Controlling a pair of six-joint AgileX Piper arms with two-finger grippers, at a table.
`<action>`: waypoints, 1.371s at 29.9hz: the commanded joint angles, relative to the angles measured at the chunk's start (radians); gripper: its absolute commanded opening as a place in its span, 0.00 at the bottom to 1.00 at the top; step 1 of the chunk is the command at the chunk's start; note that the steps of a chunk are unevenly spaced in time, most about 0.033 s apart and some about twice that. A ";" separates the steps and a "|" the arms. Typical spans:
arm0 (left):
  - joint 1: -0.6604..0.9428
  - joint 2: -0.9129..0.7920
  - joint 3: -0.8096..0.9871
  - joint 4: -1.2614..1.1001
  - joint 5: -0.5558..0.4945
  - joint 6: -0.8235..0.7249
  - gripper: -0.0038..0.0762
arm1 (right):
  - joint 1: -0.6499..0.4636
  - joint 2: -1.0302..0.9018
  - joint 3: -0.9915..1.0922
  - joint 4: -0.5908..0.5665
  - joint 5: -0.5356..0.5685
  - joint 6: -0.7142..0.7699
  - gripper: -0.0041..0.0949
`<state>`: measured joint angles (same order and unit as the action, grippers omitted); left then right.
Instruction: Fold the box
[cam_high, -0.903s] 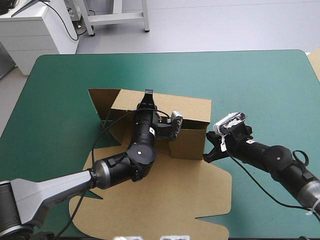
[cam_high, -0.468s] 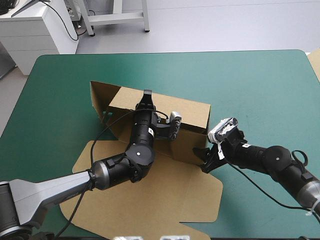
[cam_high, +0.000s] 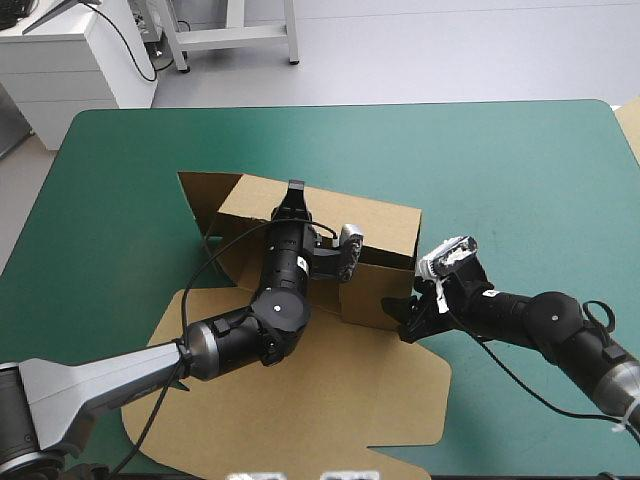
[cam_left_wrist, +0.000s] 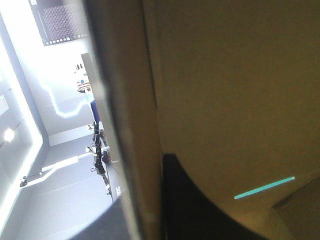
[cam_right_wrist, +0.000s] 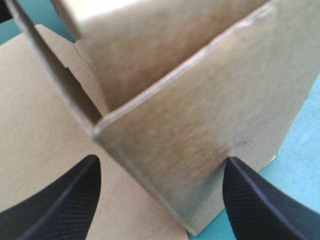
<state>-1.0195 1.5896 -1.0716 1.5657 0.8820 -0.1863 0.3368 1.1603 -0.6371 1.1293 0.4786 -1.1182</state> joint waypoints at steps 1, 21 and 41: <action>-0.008 -0.032 -0.022 0.041 0.014 0.004 0.04 | 0.002 -0.023 -0.026 0.036 -0.016 0.067 0.69; -0.008 -0.032 -0.022 0.033 0.057 0.004 0.04 | 0.331 0.033 -0.026 -0.008 -0.579 0.214 0.52; -0.008 -0.032 -0.022 0.028 0.062 -0.004 0.04 | 0.249 0.126 -0.089 0.094 -0.856 -0.171 0.52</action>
<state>-1.0175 1.5896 -1.0706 1.5427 0.9463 -0.2001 0.5937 1.2947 -0.6732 1.2406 -0.3543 -1.2859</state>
